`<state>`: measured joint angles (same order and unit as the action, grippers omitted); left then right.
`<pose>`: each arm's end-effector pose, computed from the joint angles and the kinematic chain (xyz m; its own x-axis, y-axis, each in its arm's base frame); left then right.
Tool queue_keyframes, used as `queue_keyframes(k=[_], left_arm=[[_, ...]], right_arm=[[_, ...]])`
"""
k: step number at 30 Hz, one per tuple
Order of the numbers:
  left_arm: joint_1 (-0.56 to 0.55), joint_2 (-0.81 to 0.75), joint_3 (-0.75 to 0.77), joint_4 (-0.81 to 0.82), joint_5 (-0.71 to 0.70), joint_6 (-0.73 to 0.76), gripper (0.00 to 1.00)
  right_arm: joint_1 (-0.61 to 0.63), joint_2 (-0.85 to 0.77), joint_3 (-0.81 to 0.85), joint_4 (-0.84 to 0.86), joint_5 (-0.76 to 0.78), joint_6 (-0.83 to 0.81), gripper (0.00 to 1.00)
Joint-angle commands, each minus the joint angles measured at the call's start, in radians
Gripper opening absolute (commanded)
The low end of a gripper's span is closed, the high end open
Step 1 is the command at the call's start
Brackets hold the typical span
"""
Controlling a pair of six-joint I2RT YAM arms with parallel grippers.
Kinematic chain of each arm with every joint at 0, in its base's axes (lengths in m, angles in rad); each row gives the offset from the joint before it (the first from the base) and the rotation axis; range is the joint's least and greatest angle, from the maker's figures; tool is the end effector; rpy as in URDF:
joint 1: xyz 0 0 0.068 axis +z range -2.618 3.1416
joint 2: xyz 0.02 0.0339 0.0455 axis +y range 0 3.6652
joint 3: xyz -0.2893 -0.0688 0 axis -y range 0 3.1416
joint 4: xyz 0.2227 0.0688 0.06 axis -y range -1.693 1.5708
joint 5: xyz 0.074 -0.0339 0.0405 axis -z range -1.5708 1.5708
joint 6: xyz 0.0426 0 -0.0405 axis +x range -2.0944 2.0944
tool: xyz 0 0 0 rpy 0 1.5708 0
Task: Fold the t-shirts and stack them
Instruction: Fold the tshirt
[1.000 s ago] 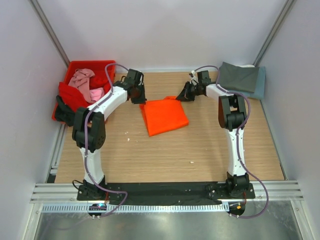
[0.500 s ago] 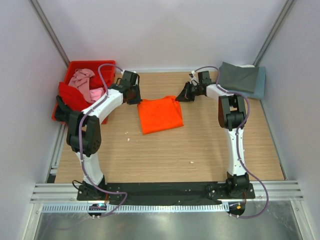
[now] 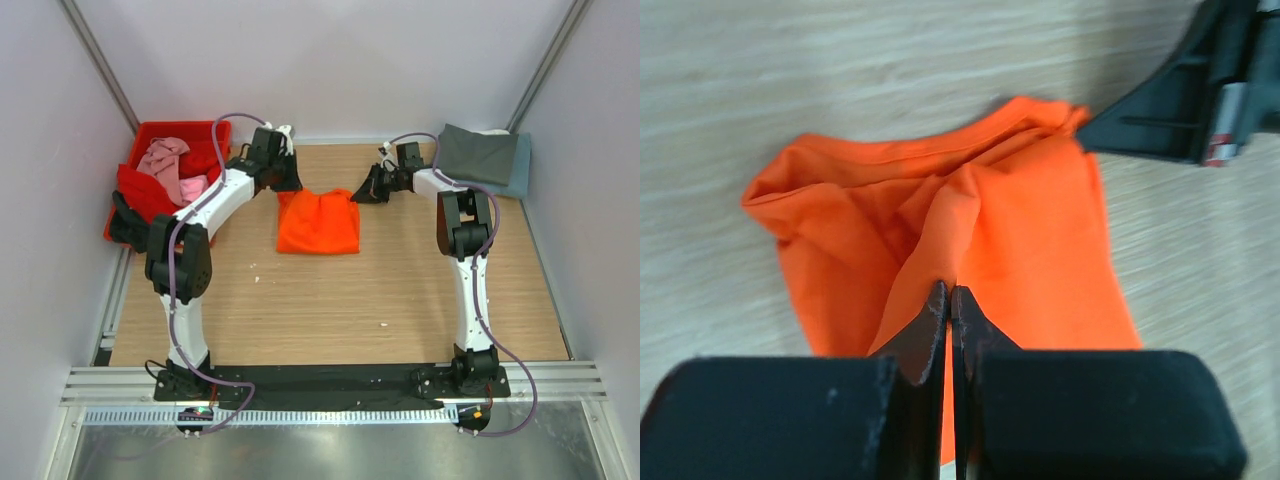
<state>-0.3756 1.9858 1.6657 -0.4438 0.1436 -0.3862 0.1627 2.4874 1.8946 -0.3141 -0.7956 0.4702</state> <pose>0.4171 -0.1710 0.2848 -0.7691 -0.0975 -0.6317 0.1830 0.9134 -0.3637 0.5198 0.1162 0.1331 -0.9410 0.1669 -0.2944 -0.1361 0.6099 0.7807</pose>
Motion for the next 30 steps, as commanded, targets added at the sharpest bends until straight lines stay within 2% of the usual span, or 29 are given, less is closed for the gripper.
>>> queue_keyframes(k=[1,3,4,9,14,15,19,20,23,27,30], left_arm=[[0.0,-0.015,0.042,0.123,0.111,0.033,0.0],[0.001,-0.056,0.003,0.222,0.129,0.034,0.0],[0.001,-0.059,-0.024,0.244,0.094,0.029,0.0],[0.058,0.063,0.015,0.278,0.175,0.03,0.0],[0.127,0.252,0.184,0.229,0.293,-0.025,0.01],[0.132,0.284,0.253,0.194,0.292,-0.025,0.03],[0.133,0.433,0.432,0.088,0.349,-0.019,0.08],[0.133,0.485,0.46,0.074,0.361,-0.02,0.09],[0.133,0.547,0.526,0.06,0.395,-0.036,0.11],[0.133,0.637,0.582,0.042,0.436,-0.045,0.13],[0.133,0.65,0.562,0.039,0.427,-0.036,0.13]], right_arm=[[0.001,0.076,-0.014,-0.074,0.118,-0.051,0.05],[0.001,0.079,-0.015,-0.075,0.118,-0.053,0.05],[0.001,0.08,-0.014,-0.077,0.118,-0.054,0.06],[0.001,0.084,-0.015,-0.082,0.118,-0.058,0.05],[0.001,0.064,-0.015,-0.106,0.134,-0.077,0.12],[0.001,0.059,-0.014,-0.115,0.139,-0.084,0.21],[0.003,0.004,-0.005,-0.183,0.183,-0.12,0.41],[0.001,-0.007,0.004,-0.2,0.215,-0.136,0.57],[0.0,-0.054,0.018,-0.267,0.312,-0.157,0.73],[-0.003,-0.165,-0.037,-0.312,0.413,-0.17,0.76],[0.0,-0.25,-0.101,-0.274,0.391,-0.151,0.74]])
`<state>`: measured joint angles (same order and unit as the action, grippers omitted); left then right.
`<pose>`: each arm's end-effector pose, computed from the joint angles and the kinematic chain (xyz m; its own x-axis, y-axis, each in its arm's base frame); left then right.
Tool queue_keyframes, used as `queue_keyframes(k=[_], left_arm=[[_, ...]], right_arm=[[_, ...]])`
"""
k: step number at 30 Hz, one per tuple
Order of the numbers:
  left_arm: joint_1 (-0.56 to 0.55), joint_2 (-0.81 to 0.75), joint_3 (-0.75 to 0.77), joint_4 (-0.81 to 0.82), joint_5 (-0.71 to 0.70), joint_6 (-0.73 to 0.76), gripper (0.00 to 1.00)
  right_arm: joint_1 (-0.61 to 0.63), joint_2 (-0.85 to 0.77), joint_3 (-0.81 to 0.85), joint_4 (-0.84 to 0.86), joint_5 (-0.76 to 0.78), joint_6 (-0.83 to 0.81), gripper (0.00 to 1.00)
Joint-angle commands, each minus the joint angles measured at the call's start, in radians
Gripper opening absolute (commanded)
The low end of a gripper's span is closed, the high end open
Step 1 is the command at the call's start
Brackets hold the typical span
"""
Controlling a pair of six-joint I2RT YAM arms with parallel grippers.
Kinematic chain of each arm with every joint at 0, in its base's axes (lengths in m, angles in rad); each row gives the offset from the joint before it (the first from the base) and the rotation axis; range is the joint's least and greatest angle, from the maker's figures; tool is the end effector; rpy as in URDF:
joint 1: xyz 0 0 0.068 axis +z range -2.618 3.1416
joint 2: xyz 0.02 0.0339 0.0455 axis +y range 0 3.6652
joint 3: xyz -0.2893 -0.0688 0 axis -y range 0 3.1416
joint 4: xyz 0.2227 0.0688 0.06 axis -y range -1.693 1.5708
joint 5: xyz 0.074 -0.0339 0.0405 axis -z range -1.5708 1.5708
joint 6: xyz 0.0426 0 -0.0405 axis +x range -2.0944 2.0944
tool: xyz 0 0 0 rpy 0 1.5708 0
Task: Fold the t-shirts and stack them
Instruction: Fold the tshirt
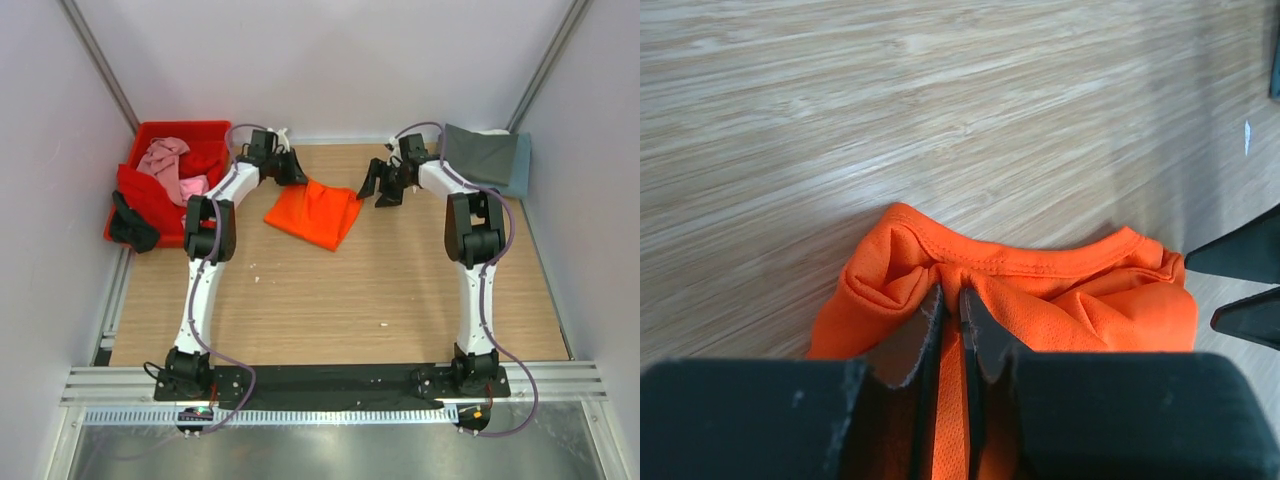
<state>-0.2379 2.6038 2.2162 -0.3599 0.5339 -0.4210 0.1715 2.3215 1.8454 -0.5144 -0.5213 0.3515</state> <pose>0.5571 -0.1574 0.1578 -0.8341 -0.1597 -0.5280 0.2462 0.7487 -0.6155 0.4926 0.1068 0.1835 -0.9172 0.1442 -0.3713 -0.1078 0.8076 0.5798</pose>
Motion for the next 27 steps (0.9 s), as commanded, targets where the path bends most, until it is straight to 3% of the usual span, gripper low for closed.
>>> queue_keyframes(k=[1,8,17,27], left_arm=[[-0.005,0.033,0.005,-0.044,0.031,-0.001,0.12],[-0.006,-0.001,-0.091,-0.022,0.02,0.007,0.1],[-0.006,-0.016,-0.151,-0.008,0.012,-0.001,0.07],[-0.003,-0.008,-0.139,-0.016,0.008,-0.009,0.05]], right_arm=[[-0.007,-0.093,-0.052,-0.073,0.104,-0.028,0.7],[0.042,-0.094,-0.003,-0.035,0.015,0.039,0.56],[0.086,0.001,0.13,0.019,-0.052,0.133,0.56],[0.108,0.047,0.175,-0.05,0.038,0.112,0.54]])
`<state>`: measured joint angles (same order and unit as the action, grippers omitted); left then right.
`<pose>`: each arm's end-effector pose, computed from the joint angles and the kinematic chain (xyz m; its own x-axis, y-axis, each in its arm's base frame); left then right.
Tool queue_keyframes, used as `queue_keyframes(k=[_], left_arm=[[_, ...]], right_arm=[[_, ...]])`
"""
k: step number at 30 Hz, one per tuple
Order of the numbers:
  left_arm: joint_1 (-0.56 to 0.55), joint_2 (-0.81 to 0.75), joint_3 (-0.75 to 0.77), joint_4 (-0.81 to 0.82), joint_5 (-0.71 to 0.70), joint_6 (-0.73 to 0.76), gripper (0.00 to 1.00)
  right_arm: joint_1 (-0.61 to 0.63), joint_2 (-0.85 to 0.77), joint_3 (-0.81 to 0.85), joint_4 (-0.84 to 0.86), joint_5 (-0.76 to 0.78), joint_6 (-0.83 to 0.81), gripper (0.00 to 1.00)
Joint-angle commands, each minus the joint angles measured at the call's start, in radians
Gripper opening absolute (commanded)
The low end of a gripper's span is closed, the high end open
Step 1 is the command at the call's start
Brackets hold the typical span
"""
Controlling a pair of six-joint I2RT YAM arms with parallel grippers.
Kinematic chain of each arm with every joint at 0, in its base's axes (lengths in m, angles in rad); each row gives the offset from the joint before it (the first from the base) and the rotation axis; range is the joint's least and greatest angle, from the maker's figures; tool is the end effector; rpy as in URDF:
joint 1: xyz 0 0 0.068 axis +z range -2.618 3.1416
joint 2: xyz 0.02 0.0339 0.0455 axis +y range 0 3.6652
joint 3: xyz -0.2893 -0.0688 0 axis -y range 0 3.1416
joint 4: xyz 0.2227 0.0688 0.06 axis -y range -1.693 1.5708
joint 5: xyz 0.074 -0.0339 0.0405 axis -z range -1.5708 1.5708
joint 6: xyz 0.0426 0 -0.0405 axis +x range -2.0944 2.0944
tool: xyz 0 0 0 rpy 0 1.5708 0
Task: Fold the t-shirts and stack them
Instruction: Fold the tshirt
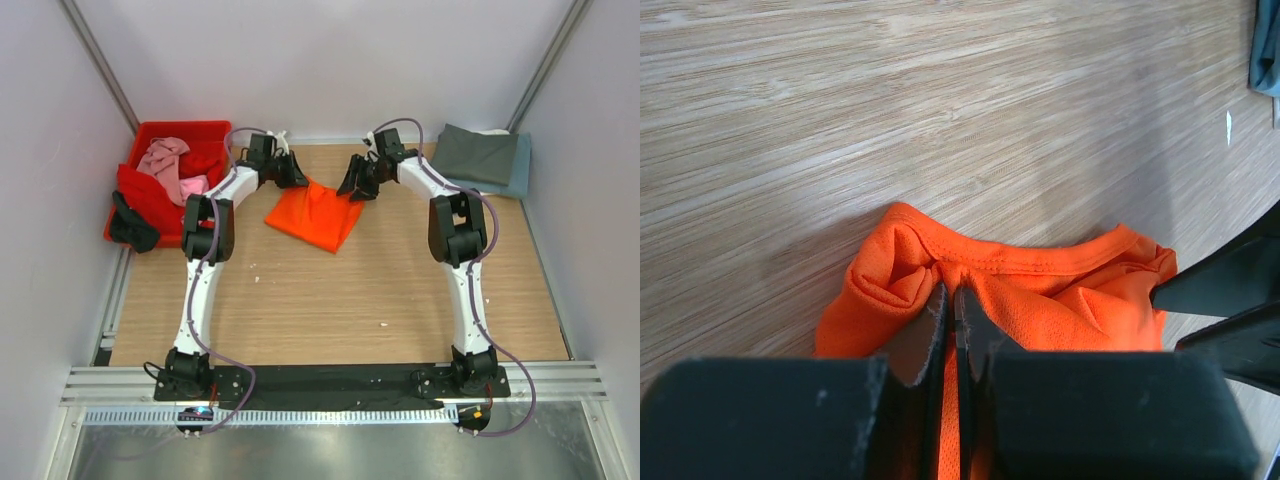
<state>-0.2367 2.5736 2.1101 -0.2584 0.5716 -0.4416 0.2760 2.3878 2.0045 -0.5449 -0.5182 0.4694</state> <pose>0.5510 -0.1566 0.1507 -0.8337 -0.1686 -0.5258 0.2606 0.7193 -0.6440 0.5008 0.1638 0.1950 -0.9232 0.1469 -0.3551 -0.1174 0.7720 0.6247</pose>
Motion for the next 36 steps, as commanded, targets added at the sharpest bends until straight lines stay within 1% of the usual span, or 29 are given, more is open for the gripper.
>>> queue_keyframes(k=[1,7,10,15,18,21,22,24,25,26,27,30,31,36], left_arm=[[-0.003,0.028,-0.029,-0.12,-0.029,0.009,0.05],[-0.001,0.039,-0.01,-0.133,-0.026,0.006,0.02],[-0.001,0.045,-0.001,-0.142,-0.026,0.007,0.02],[-0.001,0.056,0.017,-0.156,-0.019,0.007,0.01],[-0.001,0.062,0.027,-0.16,-0.019,0.007,0.01],[-0.001,0.068,0.036,-0.168,-0.019,0.007,0.0],[-0.001,0.066,0.037,-0.17,-0.021,0.007,0.0],[-0.001,0.071,0.039,-0.171,-0.021,0.007,0.0],[-0.001,0.071,0.042,-0.173,-0.022,0.006,0.0],[-0.001,0.069,0.042,-0.174,-0.022,0.006,0.0],[-0.001,0.069,0.044,-0.176,-0.024,0.006,0.0],[-0.001,0.072,0.047,-0.179,-0.027,0.006,0.0],[-0.001,0.072,0.047,-0.179,-0.027,0.004,0.0],[-0.001,0.074,0.051,-0.183,-0.032,0.003,0.0]], right_arm=[[0.003,-0.024,0.014,-0.024,0.041,-0.012,0.54],[0.003,-0.067,-0.026,-0.024,0.07,-0.025,0.55],[0.003,-0.075,-0.03,-0.038,0.11,-0.035,0.55],[0.005,-0.058,-0.018,-0.032,0.098,-0.028,0.55],[0.008,-0.042,0.0,-0.027,0.092,-0.018,0.53],[0.014,-0.019,0.031,-0.027,0.081,-0.014,0.45],[0.017,-0.018,0.037,-0.029,0.08,-0.011,0.39],[0.019,-0.013,0.054,-0.032,0.078,-0.011,0.3],[0.02,-0.015,0.057,-0.032,0.078,-0.011,0.21],[0.02,-0.016,0.057,-0.03,0.08,-0.011,0.19],[0.02,-0.022,0.059,-0.036,0.081,-0.012,0.15],[0.02,-0.029,0.068,-0.05,0.086,-0.021,0.08],[0.02,-0.033,0.074,-0.055,0.087,-0.026,0.02],[0.017,-0.064,0.065,-0.098,0.119,-0.058,0.02]])
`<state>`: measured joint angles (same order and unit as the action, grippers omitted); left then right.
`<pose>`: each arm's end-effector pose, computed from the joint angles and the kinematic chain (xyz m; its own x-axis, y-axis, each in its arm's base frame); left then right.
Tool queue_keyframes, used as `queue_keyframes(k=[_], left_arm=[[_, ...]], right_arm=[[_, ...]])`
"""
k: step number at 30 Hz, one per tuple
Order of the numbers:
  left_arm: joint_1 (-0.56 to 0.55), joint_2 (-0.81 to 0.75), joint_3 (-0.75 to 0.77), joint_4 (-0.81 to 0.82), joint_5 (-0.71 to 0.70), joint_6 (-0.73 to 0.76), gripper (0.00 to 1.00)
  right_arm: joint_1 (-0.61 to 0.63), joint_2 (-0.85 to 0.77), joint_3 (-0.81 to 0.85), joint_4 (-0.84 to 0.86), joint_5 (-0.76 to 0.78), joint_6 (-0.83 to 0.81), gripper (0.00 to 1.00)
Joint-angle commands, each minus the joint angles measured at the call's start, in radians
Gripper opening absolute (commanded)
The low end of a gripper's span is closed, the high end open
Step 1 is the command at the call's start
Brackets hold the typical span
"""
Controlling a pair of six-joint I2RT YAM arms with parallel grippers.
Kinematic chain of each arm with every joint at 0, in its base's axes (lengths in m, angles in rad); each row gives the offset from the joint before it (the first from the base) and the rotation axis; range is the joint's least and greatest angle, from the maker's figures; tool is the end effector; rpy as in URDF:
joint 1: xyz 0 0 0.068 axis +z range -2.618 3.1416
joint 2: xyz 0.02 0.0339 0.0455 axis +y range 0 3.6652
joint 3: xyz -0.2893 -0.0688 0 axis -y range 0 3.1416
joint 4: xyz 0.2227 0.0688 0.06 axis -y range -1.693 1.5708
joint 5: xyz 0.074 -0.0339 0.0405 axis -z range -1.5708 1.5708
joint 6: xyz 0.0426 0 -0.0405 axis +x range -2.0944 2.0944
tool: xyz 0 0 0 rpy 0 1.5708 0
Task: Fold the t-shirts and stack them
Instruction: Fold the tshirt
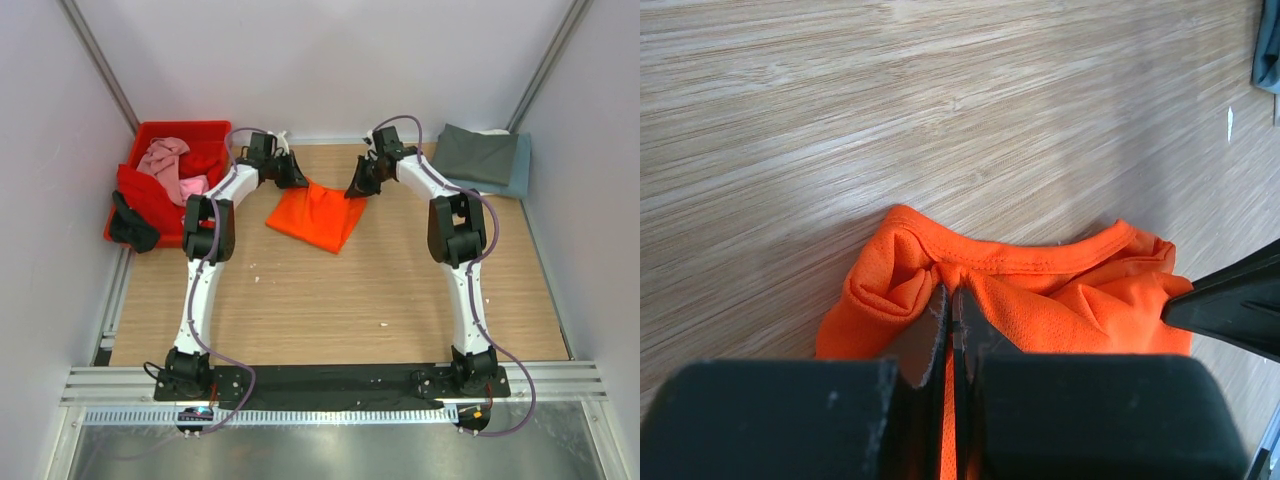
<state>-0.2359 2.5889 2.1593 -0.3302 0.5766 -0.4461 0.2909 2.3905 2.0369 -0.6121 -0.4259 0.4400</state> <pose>0.5519 -0.1566 0.1516 -0.8545 -0.1666 -0.4920 0.2345 0.7215 -0.6515 0.4982 0.1675 0.1973 -0.9200 0.1295 -0.3699 -0.1044 0.8288 0.5497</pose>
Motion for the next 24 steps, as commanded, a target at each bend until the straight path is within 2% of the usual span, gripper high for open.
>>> queue_keyframes(k=[1,9,24], left_arm=[[-0.002,0.059,0.002,-0.113,-0.038,0.007,0.0],[-0.002,0.062,0.008,-0.119,-0.046,0.004,0.0],[-0.002,0.071,0.019,-0.127,-0.043,0.006,0.0]], right_arm=[[0.002,-0.076,0.016,-0.032,0.032,-0.032,0.02],[-0.012,-0.168,-0.043,-0.055,0.09,-0.058,0.01],[-0.062,-0.194,-0.159,-0.032,0.115,-0.076,0.01]])
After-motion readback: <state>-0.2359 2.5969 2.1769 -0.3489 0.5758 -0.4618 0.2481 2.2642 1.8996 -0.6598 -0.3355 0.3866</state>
